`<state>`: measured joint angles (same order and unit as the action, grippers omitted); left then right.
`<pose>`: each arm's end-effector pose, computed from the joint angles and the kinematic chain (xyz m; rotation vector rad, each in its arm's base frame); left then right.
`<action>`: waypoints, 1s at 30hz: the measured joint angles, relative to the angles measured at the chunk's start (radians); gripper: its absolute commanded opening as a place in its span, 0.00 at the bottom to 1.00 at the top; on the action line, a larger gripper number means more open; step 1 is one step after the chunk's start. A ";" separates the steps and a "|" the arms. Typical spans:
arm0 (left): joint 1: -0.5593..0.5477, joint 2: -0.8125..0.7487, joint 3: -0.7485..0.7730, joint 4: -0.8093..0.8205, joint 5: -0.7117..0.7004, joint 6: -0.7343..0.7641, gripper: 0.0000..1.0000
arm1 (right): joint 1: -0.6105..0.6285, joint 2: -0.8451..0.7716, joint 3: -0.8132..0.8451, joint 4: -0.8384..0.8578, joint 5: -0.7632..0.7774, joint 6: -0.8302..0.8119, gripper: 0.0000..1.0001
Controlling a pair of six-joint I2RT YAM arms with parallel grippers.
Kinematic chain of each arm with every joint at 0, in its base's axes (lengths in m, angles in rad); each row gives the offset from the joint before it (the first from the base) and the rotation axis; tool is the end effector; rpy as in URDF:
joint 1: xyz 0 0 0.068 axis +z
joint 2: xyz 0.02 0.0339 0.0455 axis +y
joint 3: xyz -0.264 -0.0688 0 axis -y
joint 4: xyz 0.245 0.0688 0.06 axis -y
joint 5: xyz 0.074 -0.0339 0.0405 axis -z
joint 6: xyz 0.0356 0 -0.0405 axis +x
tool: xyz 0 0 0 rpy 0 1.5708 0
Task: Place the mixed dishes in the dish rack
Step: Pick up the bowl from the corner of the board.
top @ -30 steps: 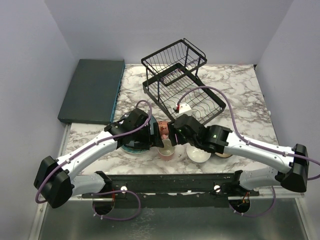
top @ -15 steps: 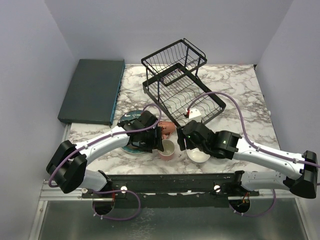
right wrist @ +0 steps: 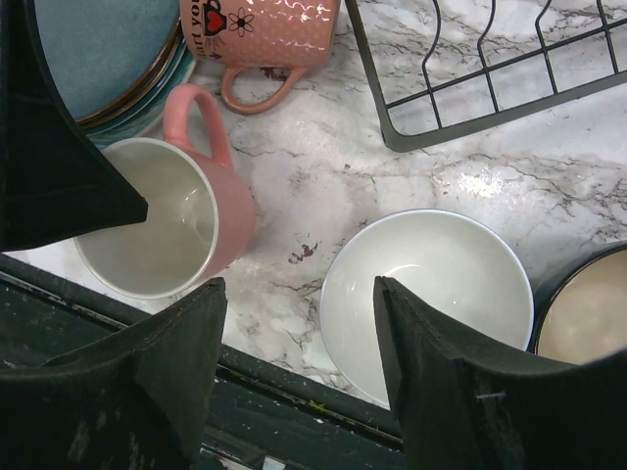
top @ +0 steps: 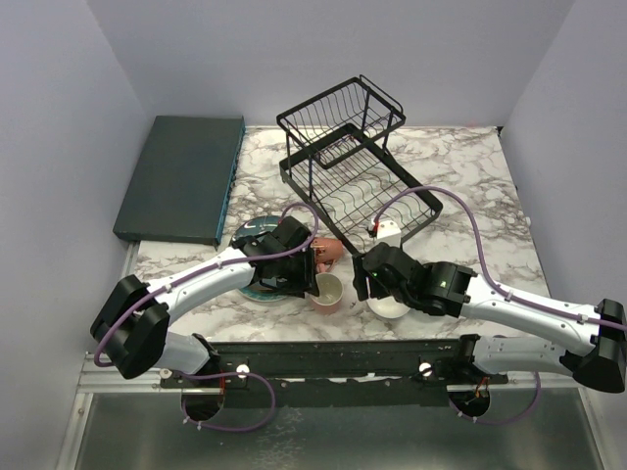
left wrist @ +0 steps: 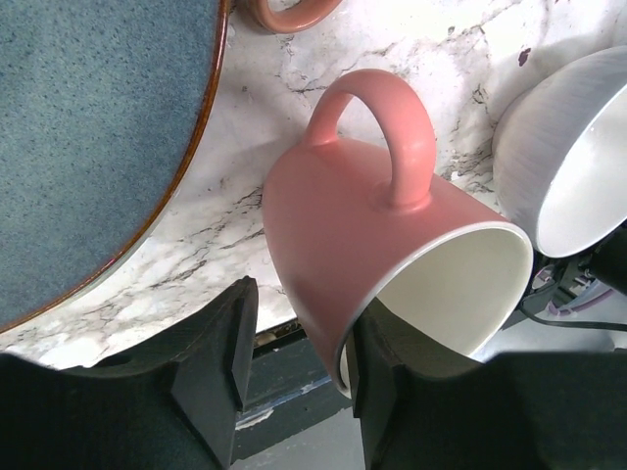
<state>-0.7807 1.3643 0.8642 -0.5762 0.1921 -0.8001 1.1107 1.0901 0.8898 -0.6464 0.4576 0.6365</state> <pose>0.1809 -0.1888 0.2112 0.0416 2.8447 -0.7030 0.1118 0.1903 0.2783 -0.3462 2.3044 0.3269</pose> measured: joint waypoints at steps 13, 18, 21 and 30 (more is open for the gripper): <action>-0.001 -0.016 0.011 0.003 0.000 0.003 0.61 | 0.000 -0.002 -0.001 -0.053 0.021 0.045 0.70; -0.001 -0.044 0.037 -0.001 -0.003 0.014 0.69 | 0.000 0.015 -0.001 -0.133 0.048 0.117 0.70; -0.002 -0.068 0.069 -0.002 -0.004 0.025 0.71 | 0.000 0.017 -0.001 -0.185 0.049 0.171 0.70; -0.003 -0.106 0.124 -0.055 -0.026 0.076 0.76 | 0.000 0.009 0.005 -0.393 0.037 0.383 0.71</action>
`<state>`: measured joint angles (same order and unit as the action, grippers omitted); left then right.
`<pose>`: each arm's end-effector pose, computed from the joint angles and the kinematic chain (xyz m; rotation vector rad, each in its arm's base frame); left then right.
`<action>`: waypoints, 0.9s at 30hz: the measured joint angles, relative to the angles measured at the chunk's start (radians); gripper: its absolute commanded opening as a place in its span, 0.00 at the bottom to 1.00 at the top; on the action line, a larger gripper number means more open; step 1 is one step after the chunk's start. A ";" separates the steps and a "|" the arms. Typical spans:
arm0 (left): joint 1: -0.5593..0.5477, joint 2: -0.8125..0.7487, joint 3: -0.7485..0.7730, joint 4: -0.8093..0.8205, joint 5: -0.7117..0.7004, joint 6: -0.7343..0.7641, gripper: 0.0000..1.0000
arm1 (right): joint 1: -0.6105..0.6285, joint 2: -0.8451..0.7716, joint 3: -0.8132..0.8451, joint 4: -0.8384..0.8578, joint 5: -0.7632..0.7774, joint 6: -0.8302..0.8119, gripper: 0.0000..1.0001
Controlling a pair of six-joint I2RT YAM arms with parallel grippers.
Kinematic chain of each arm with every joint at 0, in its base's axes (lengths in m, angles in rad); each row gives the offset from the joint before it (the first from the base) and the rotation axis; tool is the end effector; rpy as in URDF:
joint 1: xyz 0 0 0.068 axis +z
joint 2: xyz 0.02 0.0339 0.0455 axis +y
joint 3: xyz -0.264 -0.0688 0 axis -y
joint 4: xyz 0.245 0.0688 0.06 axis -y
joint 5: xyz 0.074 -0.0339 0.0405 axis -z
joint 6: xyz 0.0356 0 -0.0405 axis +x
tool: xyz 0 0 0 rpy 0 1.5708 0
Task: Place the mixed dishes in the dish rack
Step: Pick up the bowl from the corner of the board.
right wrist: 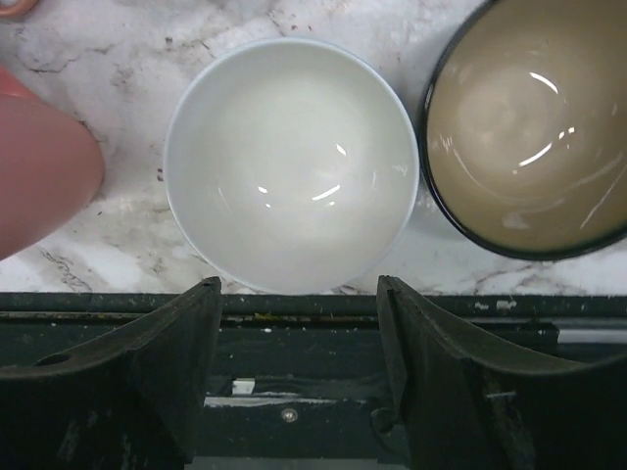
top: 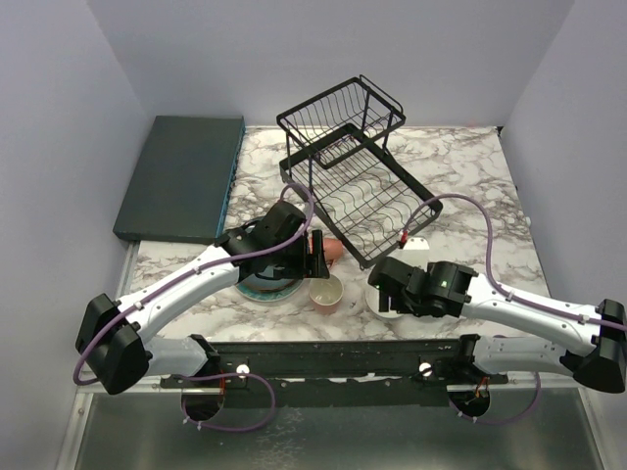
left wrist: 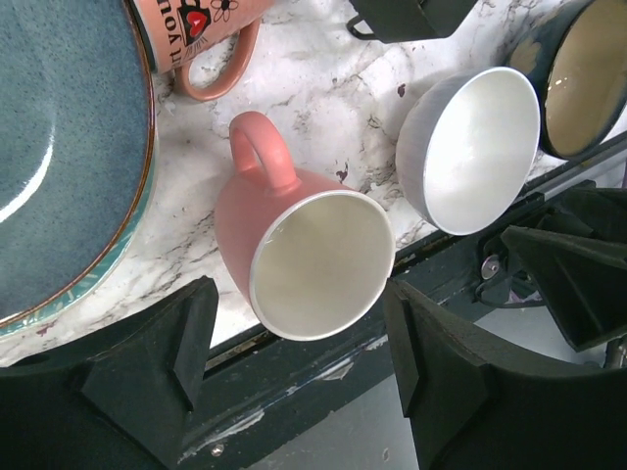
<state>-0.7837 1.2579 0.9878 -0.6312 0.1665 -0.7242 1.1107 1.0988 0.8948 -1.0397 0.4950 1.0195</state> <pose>0.1790 -0.1867 0.2716 0.1559 2.6491 -0.7929 0.0977 0.1590 0.2580 -0.0100 2.5568 0.0561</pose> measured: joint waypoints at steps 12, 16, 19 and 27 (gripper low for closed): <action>-0.002 -0.016 0.022 -0.015 -0.033 0.104 0.87 | 0.000 -0.163 -0.029 -0.133 -0.045 0.234 0.87; -0.002 -0.019 0.022 -0.015 -0.033 0.145 0.88 | 0.000 -0.168 -0.056 -0.145 -0.047 0.312 0.88; -0.002 -0.032 0.022 -0.014 -0.033 0.169 0.89 | 0.000 -0.154 -0.071 -0.152 -0.047 0.370 0.88; -0.002 -0.080 -0.005 0.002 -0.027 0.200 0.90 | -0.011 -0.093 -0.094 -0.150 -0.029 0.492 0.76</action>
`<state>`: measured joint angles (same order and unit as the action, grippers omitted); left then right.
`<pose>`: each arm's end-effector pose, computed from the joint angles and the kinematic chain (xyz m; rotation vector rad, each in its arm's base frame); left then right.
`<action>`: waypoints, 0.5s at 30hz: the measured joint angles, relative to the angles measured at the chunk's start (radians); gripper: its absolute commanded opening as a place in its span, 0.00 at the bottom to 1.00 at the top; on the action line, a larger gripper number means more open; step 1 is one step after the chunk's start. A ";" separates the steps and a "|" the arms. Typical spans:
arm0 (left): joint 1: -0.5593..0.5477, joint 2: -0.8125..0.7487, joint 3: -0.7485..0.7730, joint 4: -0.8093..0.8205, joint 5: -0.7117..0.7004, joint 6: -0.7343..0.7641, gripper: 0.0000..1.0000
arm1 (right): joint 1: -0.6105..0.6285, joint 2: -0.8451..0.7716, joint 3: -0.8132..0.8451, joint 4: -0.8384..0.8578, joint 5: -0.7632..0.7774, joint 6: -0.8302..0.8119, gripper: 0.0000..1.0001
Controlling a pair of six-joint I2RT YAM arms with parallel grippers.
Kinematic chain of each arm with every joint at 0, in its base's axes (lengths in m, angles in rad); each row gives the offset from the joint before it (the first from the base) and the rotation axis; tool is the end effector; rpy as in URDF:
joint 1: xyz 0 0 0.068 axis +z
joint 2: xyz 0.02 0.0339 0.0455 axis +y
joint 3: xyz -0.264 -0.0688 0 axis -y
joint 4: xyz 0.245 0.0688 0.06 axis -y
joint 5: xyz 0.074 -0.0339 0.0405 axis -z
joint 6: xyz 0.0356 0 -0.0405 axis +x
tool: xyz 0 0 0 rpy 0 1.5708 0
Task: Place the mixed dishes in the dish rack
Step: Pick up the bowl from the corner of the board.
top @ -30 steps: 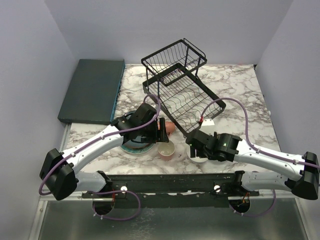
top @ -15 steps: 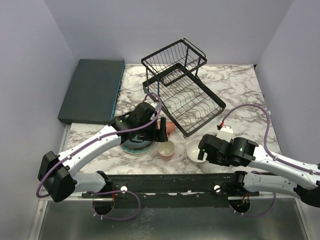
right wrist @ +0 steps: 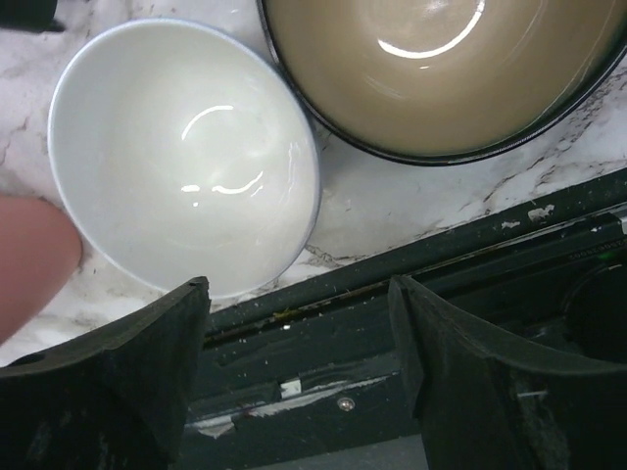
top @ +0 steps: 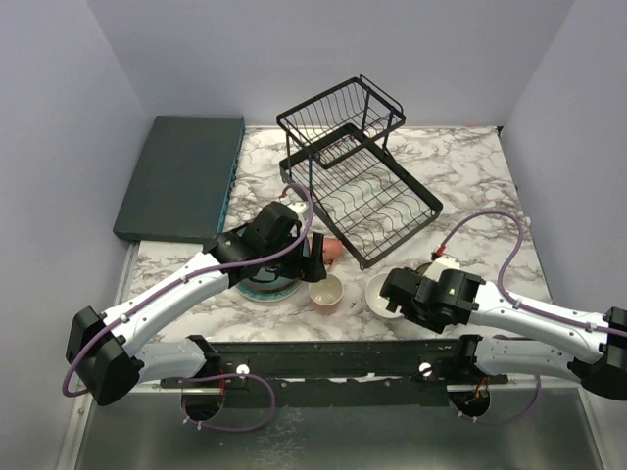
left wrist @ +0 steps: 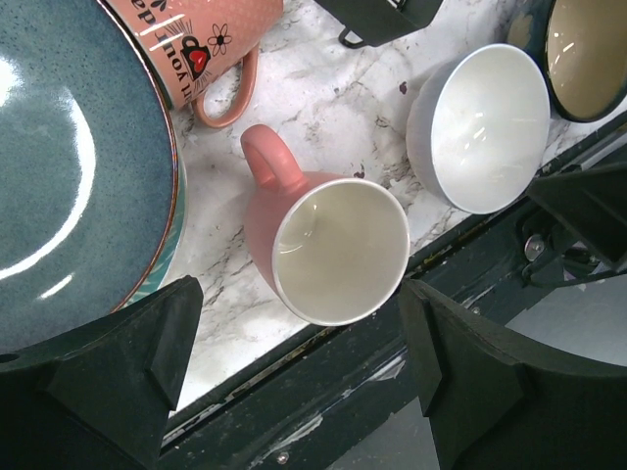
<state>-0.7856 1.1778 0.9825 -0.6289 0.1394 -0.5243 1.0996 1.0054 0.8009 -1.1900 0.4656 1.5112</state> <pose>0.1698 -0.1768 0.2885 0.3982 2.4997 -0.7437 0.0820 0.1257 0.2412 0.5952 2.5797 0.0611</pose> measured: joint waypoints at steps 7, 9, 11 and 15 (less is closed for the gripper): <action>0.000 -0.021 -0.036 0.003 0.005 0.013 0.91 | -0.069 0.053 -0.042 0.053 0.016 0.046 0.65; 0.000 -0.026 -0.043 0.006 0.005 0.013 0.91 | -0.090 0.072 -0.062 0.075 0.016 0.055 0.61; 0.000 -0.031 -0.050 0.007 0.005 0.014 0.91 | -0.106 0.089 -0.076 0.098 0.016 0.060 0.58; 0.000 -0.032 -0.066 0.015 0.005 0.014 0.91 | -0.129 0.101 -0.089 0.151 0.015 0.053 0.47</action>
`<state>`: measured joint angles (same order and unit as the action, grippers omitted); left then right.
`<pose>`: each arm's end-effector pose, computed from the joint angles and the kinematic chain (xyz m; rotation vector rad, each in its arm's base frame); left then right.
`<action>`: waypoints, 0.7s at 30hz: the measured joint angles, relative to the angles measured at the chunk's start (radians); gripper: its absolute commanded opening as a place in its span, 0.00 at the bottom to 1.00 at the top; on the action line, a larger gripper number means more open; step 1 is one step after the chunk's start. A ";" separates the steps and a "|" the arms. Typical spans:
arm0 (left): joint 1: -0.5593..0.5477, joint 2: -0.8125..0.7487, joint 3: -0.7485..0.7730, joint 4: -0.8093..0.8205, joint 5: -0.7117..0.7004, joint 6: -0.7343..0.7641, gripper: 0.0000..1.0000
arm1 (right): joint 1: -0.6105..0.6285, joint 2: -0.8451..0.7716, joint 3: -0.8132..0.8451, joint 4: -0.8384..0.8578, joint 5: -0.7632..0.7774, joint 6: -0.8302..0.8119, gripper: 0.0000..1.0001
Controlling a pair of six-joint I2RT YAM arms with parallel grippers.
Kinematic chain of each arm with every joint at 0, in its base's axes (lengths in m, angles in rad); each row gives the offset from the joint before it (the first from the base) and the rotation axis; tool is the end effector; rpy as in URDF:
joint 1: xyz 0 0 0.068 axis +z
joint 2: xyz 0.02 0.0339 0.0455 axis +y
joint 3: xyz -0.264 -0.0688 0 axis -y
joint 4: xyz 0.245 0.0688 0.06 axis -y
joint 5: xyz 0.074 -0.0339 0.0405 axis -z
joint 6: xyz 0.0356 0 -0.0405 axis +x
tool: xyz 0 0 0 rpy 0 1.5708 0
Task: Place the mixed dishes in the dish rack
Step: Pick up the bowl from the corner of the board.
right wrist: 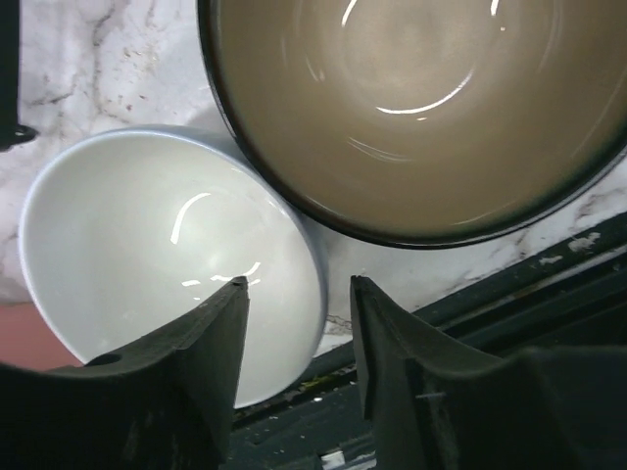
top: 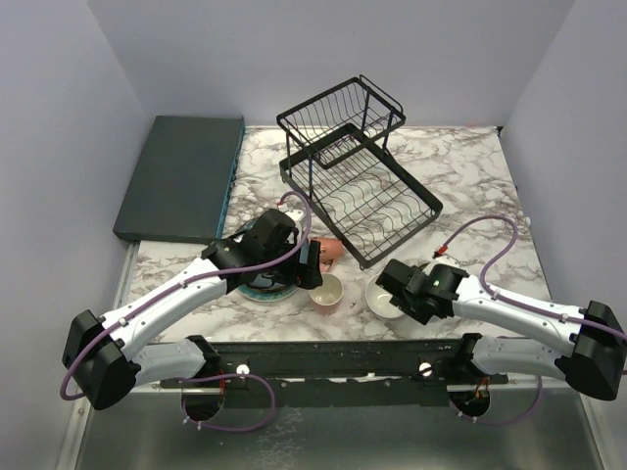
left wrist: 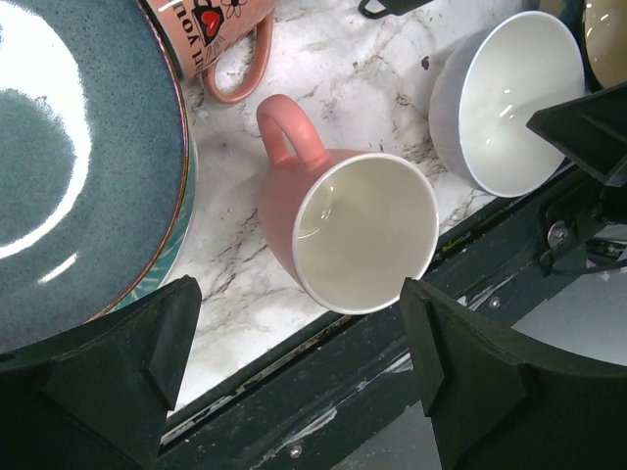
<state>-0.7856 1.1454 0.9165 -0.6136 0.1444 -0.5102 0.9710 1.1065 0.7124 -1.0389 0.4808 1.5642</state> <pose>0.1632 -0.1705 0.2753 0.4192 2.5136 -0.7329 0.1070 0.1274 0.2063 0.8151 2.5142 -0.0194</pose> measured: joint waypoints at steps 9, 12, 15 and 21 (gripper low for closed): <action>0.000 -0.006 -0.016 0.000 -0.002 0.000 0.91 | -0.018 0.001 -0.037 0.082 -0.006 -0.027 0.07; 0.000 -0.008 -0.016 0.000 -0.003 0.000 0.91 | -0.018 -0.014 -0.054 0.093 -0.011 -0.035 0.00; 0.000 -0.008 -0.016 0.000 -0.003 0.000 0.91 | -0.018 -0.032 -0.070 0.101 -0.017 -0.040 0.00; 0.003 -0.008 -0.016 0.002 -0.006 0.000 0.91 | -0.018 -0.074 -0.076 0.103 -0.023 -0.079 0.00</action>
<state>-0.7826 1.1378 0.9001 -0.6121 0.1387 -0.5106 0.9535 1.0321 0.6365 -0.9360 0.4580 1.4853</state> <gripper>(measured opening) 0.911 0.026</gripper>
